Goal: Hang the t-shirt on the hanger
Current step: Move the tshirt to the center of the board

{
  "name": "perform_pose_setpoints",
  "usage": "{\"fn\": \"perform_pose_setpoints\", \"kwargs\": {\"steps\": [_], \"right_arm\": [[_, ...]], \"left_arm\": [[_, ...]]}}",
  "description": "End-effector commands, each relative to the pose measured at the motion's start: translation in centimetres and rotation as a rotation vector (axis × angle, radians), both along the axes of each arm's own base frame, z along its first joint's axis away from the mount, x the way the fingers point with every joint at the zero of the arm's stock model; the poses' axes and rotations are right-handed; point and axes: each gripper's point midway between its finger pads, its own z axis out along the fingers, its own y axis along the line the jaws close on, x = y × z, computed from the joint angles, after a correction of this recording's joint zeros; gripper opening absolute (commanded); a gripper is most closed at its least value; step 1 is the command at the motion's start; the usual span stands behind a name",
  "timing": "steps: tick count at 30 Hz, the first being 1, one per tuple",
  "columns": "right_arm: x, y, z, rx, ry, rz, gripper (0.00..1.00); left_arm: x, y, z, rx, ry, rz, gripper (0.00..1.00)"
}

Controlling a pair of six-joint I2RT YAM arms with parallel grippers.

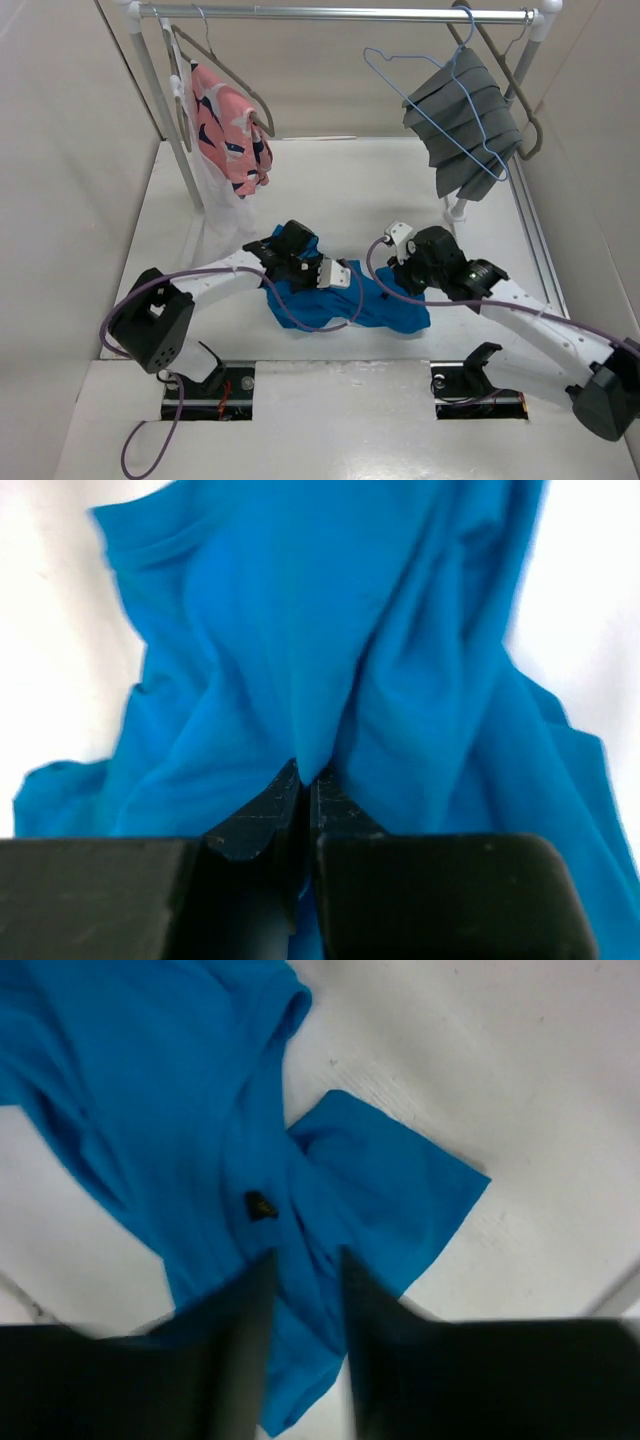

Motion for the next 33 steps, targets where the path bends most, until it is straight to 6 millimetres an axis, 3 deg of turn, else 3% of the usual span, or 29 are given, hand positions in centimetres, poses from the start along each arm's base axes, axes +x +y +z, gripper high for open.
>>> {"fn": "perform_pose_setpoints", "kwargs": {"steps": [1,2,3,5,6,8,9,10,11,13,16,18,20,25,27,31,32,33], "right_arm": [[3.0,2.7,1.0,0.109,-0.096,0.092,0.17],[2.9,3.0,0.4,0.108,-0.089,0.110,0.07],[3.0,3.4,0.3,0.121,-0.083,0.137,0.00],[3.2,4.2,-0.8,0.125,-0.089,0.191,0.00],[2.9,4.9,-1.0,0.149,-0.084,0.230,0.00],[3.3,5.9,-1.3,0.163,-0.099,0.279,0.11],[3.3,6.2,-1.5,0.168,-0.097,0.305,0.15],[2.9,6.8,-1.8,0.185,-0.084,0.350,0.20],[2.2,7.7,-2.7,0.179,-0.062,0.399,0.29],[1.8,8.9,-2.7,0.180,-0.063,0.475,0.39],[0.6,10.7,-4.1,0.191,-0.021,0.564,0.44],[-0.7,12.0,-4.9,0.205,0.013,0.632,0.46],[-1.5,12.7,-5.9,0.200,0.035,0.679,0.48],[-1.3,13.5,-8.2,0.196,0.086,0.699,0.45],[-1.0,14.5,-7.9,0.220,0.081,0.730,0.44],[-1.3,15.4,-7.0,0.234,0.057,0.769,0.18],[-0.8,15.4,-5.8,0.235,0.016,0.761,0.00],[-0.5,15.4,-5.1,0.233,-0.013,0.750,0.00]], "left_arm": [[-2.8,2.3,0.4,0.041,0.001,-0.101,0.00],[-3.6,2.7,1.9,0.015,-0.033,-0.125,0.00],[-4.9,3.5,1.6,0.014,-0.035,-0.161,0.00],[-7.2,4.9,3.0,0.002,-0.132,-0.313,0.00],[-8.8,5.9,2.2,0.004,-0.136,-0.383,0.00],[-10.1,6.8,2.2,-0.006,-0.202,-0.463,0.00],[-10.3,6.7,3.2,-0.044,-0.286,-0.480,0.13],[-10.6,7.0,2.6,-0.052,-0.292,-0.471,0.34],[-10.5,6.9,2.8,-0.071,-0.314,-0.456,0.65],[-10.2,6.6,3.6,-0.115,-0.346,-0.410,0.75],[-9.4,5.6,5.0,-0.168,-0.313,-0.309,0.75],[-8.6,4.8,6.5,-0.226,-0.220,-0.151,0.75],[-5.9,3.2,7.9,-0.290,-0.157,0.056,0.71],[-3.1,2.2,9.0,-0.321,-0.083,0.274,0.65],[-2.3,2.4,9.1,-0.311,-0.080,0.314,0.64],[-2.3,2.6,9.3,-0.303,-0.075,0.329,0.60],[-2.3,2.6,9.3,-0.303,-0.075,0.329,0.57],[-2.9,2.8,9.2,-0.297,-0.063,0.312,0.55]]}}
